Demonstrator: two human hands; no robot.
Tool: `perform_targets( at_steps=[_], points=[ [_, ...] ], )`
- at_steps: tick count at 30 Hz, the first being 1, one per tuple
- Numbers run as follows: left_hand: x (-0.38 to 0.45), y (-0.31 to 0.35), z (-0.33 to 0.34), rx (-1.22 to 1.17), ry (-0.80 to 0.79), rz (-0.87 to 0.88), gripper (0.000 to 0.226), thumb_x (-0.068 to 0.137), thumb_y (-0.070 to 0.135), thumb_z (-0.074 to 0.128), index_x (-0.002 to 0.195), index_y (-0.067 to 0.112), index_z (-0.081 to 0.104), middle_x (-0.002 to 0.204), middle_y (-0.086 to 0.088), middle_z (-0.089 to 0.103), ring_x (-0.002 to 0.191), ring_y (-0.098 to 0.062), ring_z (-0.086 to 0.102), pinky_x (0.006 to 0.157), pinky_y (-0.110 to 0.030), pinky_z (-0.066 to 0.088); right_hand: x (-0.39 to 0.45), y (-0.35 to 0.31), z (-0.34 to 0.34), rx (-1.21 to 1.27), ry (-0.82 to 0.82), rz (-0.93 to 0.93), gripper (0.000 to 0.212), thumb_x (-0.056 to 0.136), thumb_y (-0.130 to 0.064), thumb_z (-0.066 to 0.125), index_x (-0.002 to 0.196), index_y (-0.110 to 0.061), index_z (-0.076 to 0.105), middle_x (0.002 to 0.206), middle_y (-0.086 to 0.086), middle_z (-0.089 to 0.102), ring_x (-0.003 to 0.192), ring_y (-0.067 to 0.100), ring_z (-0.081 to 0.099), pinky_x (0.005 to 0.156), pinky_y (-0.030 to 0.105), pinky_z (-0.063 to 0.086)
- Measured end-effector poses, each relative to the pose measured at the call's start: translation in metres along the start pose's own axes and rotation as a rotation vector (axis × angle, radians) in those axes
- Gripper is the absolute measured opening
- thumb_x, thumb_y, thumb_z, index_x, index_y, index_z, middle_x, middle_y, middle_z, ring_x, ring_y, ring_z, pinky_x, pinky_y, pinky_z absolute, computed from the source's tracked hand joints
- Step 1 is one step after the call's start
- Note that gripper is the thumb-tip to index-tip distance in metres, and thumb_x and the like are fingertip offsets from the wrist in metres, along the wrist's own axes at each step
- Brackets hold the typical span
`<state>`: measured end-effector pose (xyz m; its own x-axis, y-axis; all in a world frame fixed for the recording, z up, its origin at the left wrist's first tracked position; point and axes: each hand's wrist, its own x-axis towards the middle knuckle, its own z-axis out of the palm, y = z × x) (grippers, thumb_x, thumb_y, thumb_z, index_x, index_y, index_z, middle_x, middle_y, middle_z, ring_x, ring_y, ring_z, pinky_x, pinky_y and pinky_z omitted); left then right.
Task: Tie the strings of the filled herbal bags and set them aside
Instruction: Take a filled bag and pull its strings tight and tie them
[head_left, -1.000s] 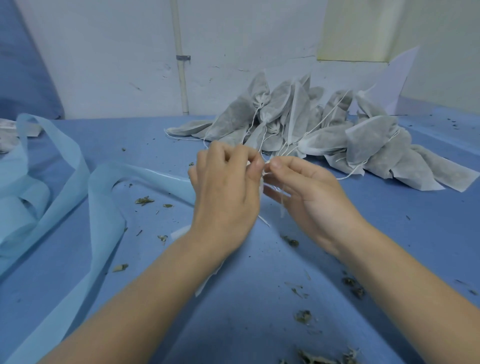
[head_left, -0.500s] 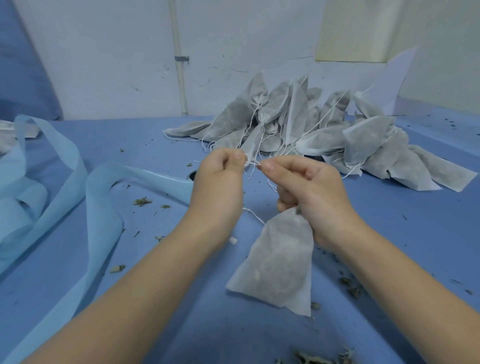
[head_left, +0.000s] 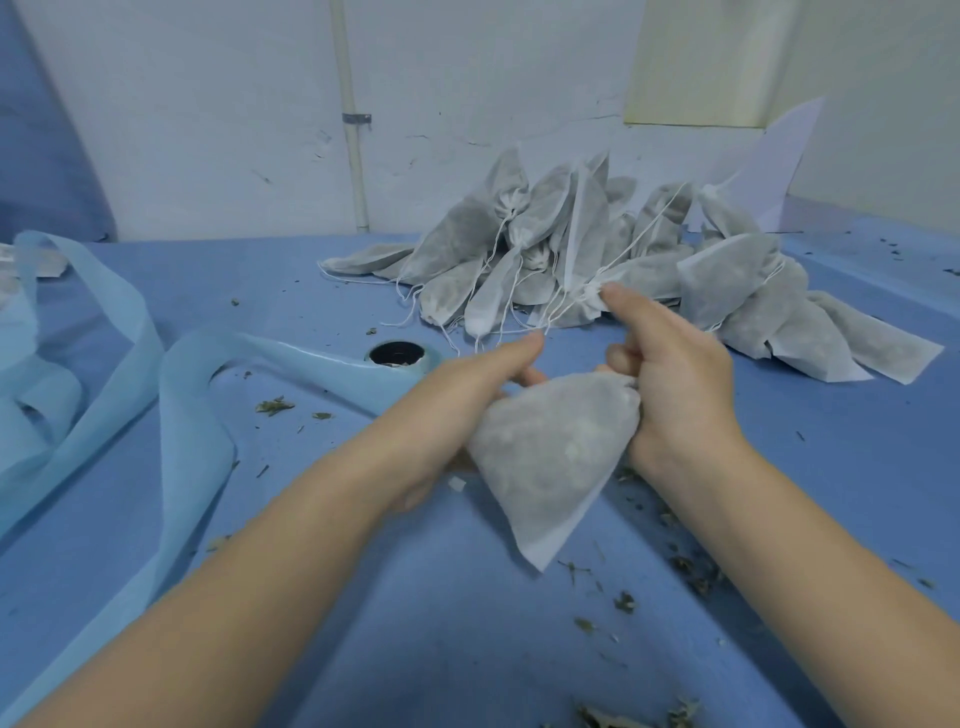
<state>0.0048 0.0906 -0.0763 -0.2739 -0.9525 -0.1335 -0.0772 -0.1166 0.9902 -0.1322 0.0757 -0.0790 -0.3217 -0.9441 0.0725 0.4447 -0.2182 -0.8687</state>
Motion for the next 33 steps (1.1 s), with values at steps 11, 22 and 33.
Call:
perform_targets(
  at_steps=[11,22,33],
  points=[
    [0.009,-0.021,0.006,-0.48,0.13,0.034,0.012,0.081,0.011,0.065,0.089,0.002,0.07,0.08,-0.005,0.074,0.066,-0.011,0.07,0.061,-0.018,0.056,0.014,0.009,-0.012,-0.168,-0.038,-0.083,0.034,0.079,-0.019,0.072,0.047,-0.027,0.066,0.052,-0.017,0.052,0.051,0.002,0.047,0.054,0.015,0.038],
    [0.005,-0.018,0.002,-0.409,0.164,0.119,0.046,0.066,0.033,0.073,0.102,0.005,0.07,0.094,-0.009,0.074,0.079,-0.019,0.071,0.058,-0.028,0.056,0.001,0.008,-0.013,-0.612,-0.367,-0.349,0.012,0.078,-0.017,0.076,0.073,-0.027,0.074,0.102,-0.004,0.064,0.093,-0.005,0.058,0.085,0.016,0.044],
    [0.01,-0.011,-0.013,-0.397,0.441,0.204,0.008,0.078,0.0,0.066,0.083,-0.006,0.065,0.068,-0.011,0.067,0.053,-0.023,0.063,0.043,-0.026,0.051,0.007,0.017,-0.003,-0.431,-0.427,-0.19,0.01,0.086,-0.018,0.067,0.092,-0.024,0.073,0.1,-0.009,0.07,0.097,0.001,0.062,0.088,0.015,0.046]
  ],
)
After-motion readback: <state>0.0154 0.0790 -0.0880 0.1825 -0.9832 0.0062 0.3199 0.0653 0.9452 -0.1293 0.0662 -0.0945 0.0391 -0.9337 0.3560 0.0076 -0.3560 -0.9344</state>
